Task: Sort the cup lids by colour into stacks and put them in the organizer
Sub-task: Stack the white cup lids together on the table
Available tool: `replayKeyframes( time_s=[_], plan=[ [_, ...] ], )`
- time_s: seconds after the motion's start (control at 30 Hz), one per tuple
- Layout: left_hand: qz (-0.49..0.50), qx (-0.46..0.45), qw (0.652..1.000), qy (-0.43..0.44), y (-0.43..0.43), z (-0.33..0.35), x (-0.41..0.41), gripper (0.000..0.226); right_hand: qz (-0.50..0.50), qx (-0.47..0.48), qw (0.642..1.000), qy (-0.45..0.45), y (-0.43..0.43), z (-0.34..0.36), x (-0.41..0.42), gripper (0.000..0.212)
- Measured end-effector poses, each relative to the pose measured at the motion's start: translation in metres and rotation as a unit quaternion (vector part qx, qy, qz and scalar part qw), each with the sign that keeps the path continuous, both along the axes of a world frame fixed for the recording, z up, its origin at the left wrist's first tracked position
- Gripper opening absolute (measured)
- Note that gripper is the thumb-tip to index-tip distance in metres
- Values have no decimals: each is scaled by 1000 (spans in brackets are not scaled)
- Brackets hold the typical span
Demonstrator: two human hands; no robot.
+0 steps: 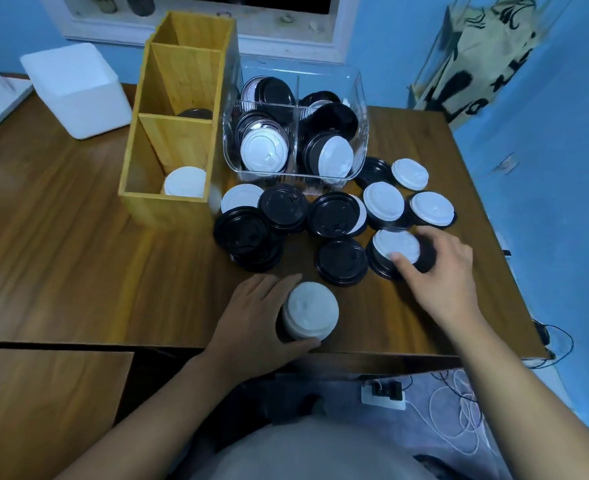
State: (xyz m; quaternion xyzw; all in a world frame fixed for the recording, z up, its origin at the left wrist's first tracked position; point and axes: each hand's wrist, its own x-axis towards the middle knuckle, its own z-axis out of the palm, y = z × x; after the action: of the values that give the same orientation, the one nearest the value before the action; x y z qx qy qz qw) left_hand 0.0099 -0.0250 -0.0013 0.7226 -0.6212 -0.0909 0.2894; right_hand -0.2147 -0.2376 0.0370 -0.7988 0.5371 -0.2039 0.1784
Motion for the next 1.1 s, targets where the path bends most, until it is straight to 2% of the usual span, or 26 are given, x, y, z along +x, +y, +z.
replayKeyframes(
  time_s=[0.13,0.23,0.3,0.47,0.63,0.73,0.8,0.93,1.03,1.1],
  plan=[
    [-8,4,1000,-10,-17,4,-20,93,27,52,998,22,-20,-2,2,72],
    [-5,10,1000,-8,-24,5,-29,94,39,65,997,-12,-26,-7,-1,72],
    [5,18,1000,3,-26,7,-31,94,40,64,996,-42,-25,-6,-5,71],
    [5,19,1000,22,-25,9,-31,90,65,41,996,-47,-8,7,-28,69],
    [12,22,999,23,-27,9,-33,86,149,4,987,-58,37,-3,-56,66],
    [14,23,999,25,-27,8,-33,86,204,-23,978,-46,57,-25,-64,64],
    [14,23,999,29,-27,8,-33,85,198,-44,979,-28,63,-35,-63,66],
    [13,35,999,24,-27,8,-31,86,160,-60,984,48,67,-29,-55,89],
    [15,40,999,21,-28,8,-31,88,271,8,963,10,61,-11,-58,86],
    [12,39,999,16,-27,7,-30,89,341,39,939,22,51,-4,-59,79]
  ],
)
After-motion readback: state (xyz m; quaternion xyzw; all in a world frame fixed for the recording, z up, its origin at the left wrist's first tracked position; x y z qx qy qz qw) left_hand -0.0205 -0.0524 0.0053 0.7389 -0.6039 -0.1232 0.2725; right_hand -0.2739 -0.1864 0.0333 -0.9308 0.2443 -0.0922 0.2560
